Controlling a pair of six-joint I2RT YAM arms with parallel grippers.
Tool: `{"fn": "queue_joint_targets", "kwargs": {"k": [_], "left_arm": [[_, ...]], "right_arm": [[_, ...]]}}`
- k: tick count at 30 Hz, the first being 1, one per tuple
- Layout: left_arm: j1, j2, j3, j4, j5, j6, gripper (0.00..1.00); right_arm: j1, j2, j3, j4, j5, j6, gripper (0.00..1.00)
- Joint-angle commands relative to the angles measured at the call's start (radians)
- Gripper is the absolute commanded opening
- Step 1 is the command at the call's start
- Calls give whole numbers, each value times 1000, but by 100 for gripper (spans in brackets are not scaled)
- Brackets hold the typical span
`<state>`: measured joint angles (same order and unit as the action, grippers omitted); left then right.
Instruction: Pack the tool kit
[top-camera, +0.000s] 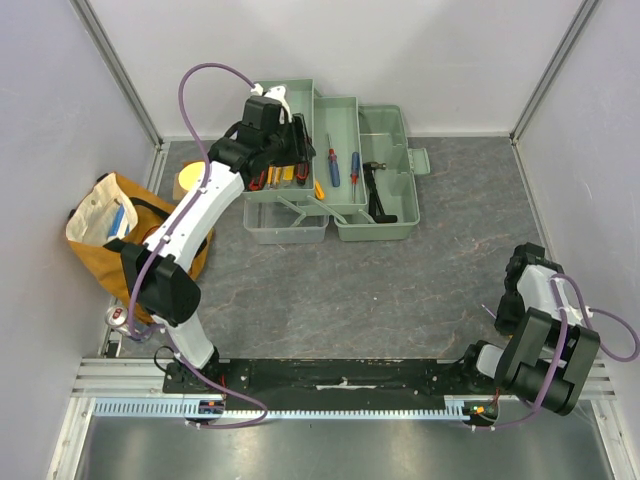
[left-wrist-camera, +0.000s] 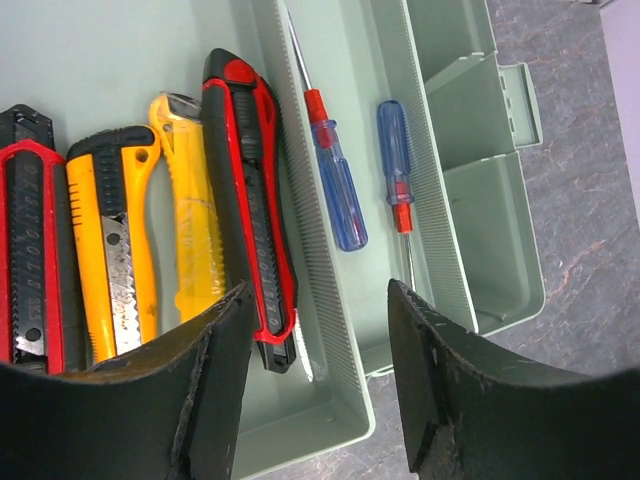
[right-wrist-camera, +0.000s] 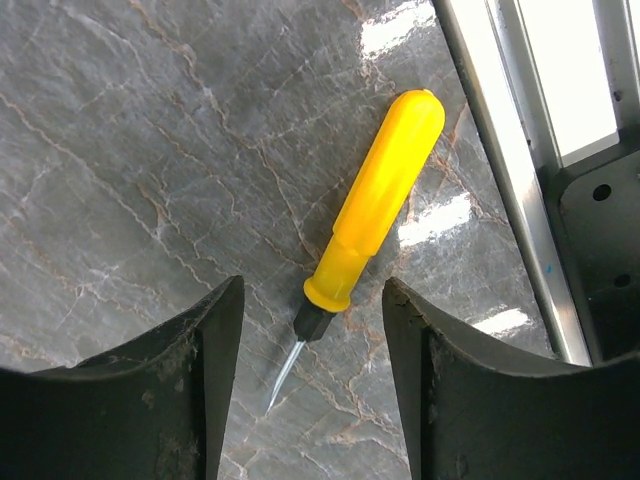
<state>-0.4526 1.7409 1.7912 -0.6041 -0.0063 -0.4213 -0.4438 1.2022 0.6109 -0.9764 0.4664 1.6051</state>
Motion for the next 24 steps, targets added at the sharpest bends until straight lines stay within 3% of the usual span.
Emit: {"fn": "queue_joint_targets", "kwargs": {"k": [1, 9, 14, 19, 24], "left_arm": [[31, 14, 5, 12, 68, -51, 60], [66, 26, 17, 10, 101, -70, 59], [72, 13, 25, 6, 75, -60, 59], [77, -7, 30, 1, 39, -45, 59], [78, -20, 39, 0, 34, -25, 59]], "right_arm": [[-22, 26, -36, 45, 14, 49, 62], [-39, 92, -48, 80, 18, 55, 41], [-42, 148, -25, 119, 6, 15, 11], [-42, 142, -2, 165, 6, -62, 0], [-41, 88, 18, 228, -67, -185, 0]]}}
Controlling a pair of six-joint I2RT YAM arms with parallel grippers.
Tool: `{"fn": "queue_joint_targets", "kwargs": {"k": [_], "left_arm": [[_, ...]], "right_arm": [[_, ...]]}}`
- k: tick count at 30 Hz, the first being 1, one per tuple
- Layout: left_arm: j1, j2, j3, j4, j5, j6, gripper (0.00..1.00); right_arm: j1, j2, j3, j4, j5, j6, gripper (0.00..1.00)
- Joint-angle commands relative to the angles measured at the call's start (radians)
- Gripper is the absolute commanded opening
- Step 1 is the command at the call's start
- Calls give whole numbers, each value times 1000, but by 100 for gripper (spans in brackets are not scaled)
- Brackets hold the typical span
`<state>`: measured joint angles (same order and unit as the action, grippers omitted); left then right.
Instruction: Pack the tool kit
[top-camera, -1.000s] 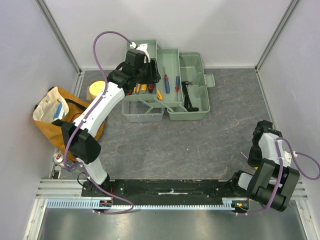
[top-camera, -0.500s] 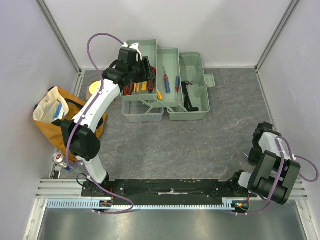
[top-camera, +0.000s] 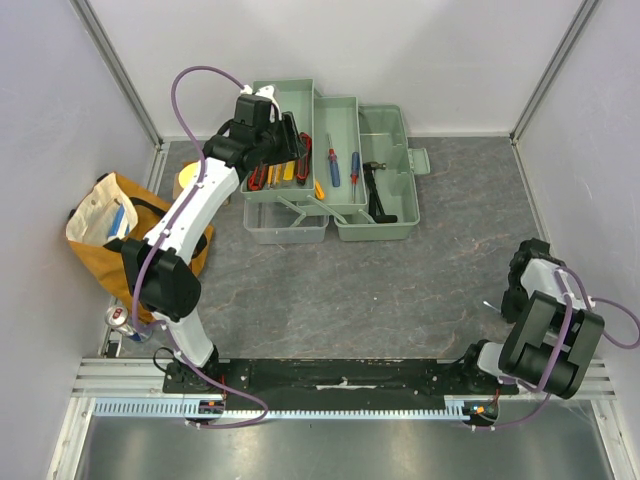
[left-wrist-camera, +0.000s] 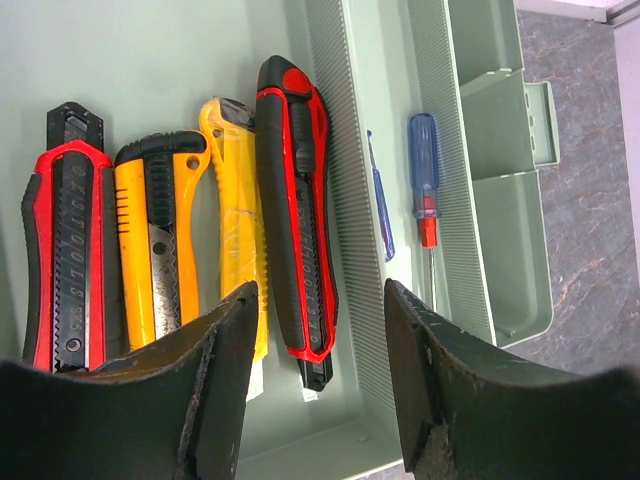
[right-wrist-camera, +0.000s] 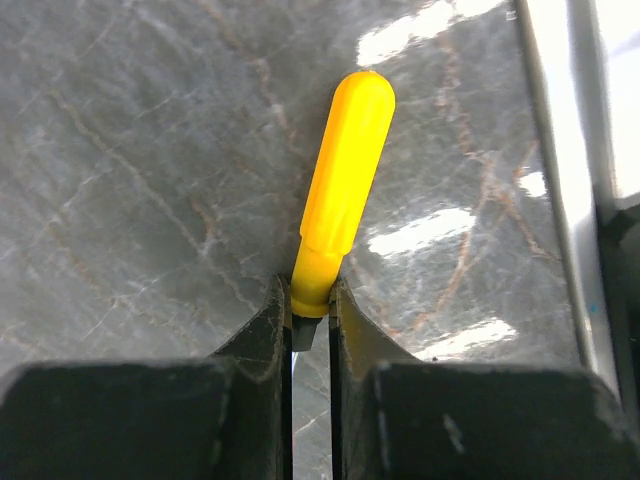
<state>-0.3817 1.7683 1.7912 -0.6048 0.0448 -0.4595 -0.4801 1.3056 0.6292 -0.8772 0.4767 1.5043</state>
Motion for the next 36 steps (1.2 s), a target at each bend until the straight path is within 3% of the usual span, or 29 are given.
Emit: {"fn": "queue_joint_targets", "kwargs": {"k": [1, 7, 14, 19, 24, 28, 36], "left_arm": [[7, -52, 39, 0, -19, 13, 59], [12, -72, 34, 0, -33, 15, 59], [14, -82, 33, 0, -33, 8, 59], [17, -104, 22, 5, -42, 4, 62], [36, -155, 7, 46, -77, 35, 74], [73, -188, 16, 74, -77, 76, 80], [167, -253, -29, 128, -60, 99, 96]], "right_arm": [[-5, -26, -2, 138, -96, -88, 0], [35, -98, 21, 127, -156, -111, 0], [228, -170, 156, 101, -115, -95, 0], [343, -174, 250, 298, -130, -238, 0], [463, -54, 457, 435, -173, -464, 0], [578, 64, 607, 593, -314, -631, 0], [820, 381, 958, 705, -463, -906, 0]]}}
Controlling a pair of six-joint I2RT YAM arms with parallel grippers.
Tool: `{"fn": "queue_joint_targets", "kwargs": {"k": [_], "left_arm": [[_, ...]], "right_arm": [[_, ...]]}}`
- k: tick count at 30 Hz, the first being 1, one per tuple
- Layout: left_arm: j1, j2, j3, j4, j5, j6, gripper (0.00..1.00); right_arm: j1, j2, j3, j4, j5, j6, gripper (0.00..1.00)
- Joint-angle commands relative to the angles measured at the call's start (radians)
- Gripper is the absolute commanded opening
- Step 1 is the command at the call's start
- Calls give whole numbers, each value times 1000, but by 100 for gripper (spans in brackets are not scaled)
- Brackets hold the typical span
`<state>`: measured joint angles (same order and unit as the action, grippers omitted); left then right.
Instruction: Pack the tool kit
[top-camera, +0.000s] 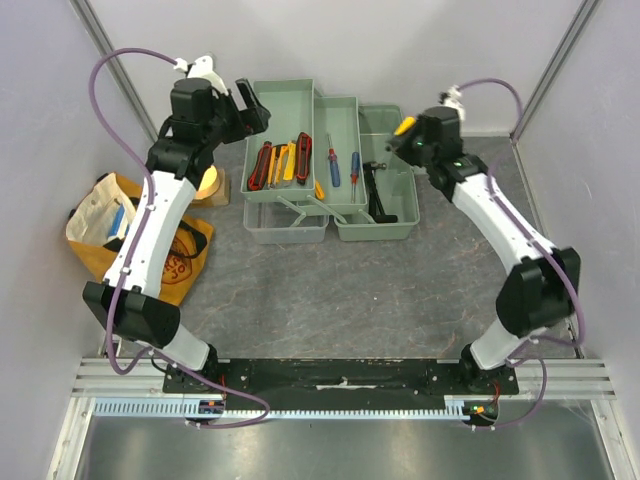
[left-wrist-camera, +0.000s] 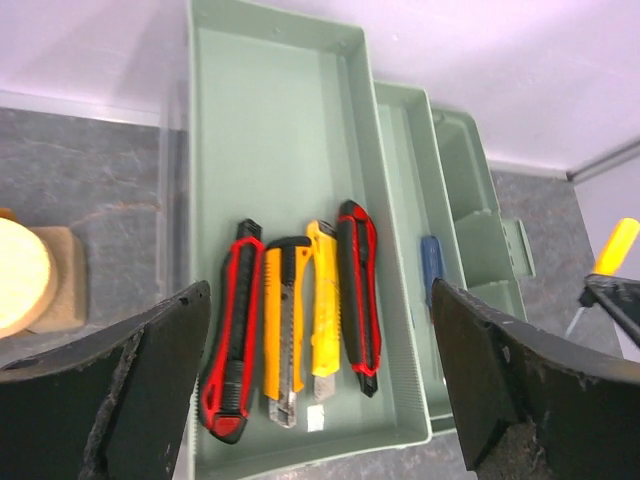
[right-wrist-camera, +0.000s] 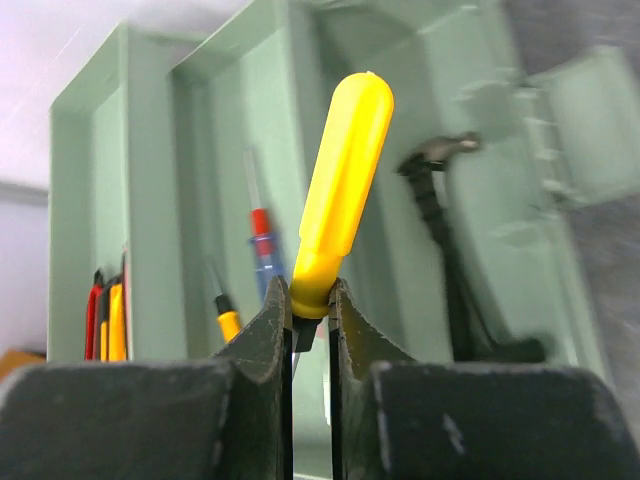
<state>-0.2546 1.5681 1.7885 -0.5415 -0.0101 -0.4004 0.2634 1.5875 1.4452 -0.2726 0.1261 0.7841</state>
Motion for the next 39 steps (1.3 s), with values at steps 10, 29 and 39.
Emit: {"fn": "queue_joint_targets", "kwargs": {"k": [10, 29, 39], "left_arm": [[181, -91, -122, 18, 173, -14, 99], [301, 32, -209, 0, 203, -100, 82], [307, 210, -152, 5, 331, -14, 76]], "right_arm": [[200, 408, 423, -50, 26, -411, 0], [273, 480, 540, -166, 221, -494, 45], [229, 307, 477, -209, 224, -433, 49]]}}
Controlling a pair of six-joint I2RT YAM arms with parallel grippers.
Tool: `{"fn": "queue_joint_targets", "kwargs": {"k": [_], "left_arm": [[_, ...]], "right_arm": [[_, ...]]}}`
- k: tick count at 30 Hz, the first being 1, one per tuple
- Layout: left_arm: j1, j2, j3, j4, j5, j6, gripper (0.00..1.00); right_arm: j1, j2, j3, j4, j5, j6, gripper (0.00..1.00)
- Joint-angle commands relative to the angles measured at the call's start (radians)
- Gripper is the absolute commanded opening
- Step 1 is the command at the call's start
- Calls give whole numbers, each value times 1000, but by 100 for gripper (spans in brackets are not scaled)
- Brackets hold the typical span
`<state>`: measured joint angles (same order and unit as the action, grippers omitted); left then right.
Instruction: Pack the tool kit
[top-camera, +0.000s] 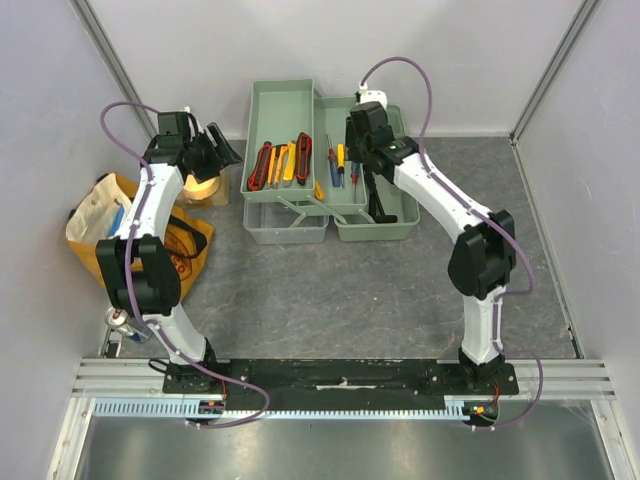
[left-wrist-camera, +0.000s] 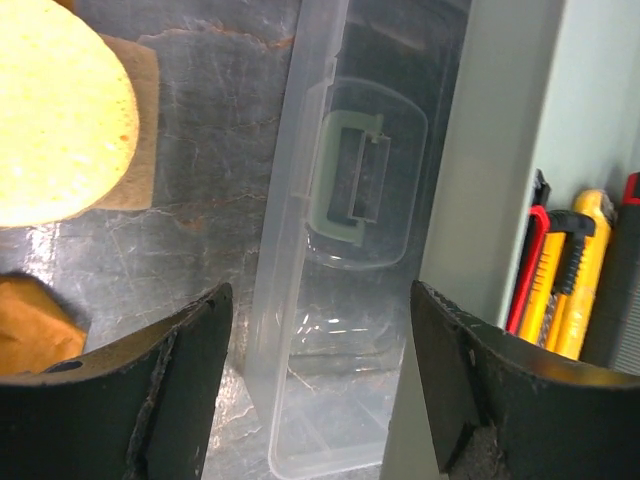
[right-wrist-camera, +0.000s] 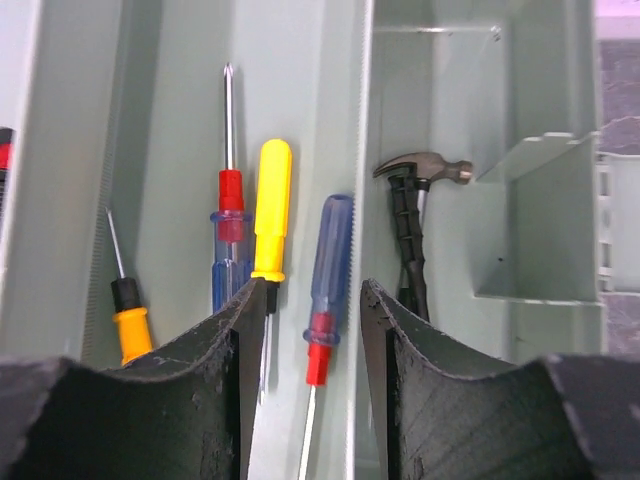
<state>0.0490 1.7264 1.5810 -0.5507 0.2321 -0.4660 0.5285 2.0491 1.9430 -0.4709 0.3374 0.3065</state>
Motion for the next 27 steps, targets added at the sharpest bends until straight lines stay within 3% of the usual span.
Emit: {"fn": "queue_joint_targets", "kwargs": {"k": [1, 15, 20, 27], "left_arm": [[3, 68, 56, 17, 98, 52, 75], [-3, 231, 30, 54, 214, 138, 47], [-32, 242, 11, 55, 158, 181, 40], [-90, 278, 43, 11, 27, 227, 38]], "right_arm": [[-54, -176, -44, -14, -7, 63, 49], [-343, -452, -547, 43, -305, 201, 40], [-384, -487, -656, 69, -365, 241, 37], [-421, -503, -739, 95, -374, 283, 34]]}}
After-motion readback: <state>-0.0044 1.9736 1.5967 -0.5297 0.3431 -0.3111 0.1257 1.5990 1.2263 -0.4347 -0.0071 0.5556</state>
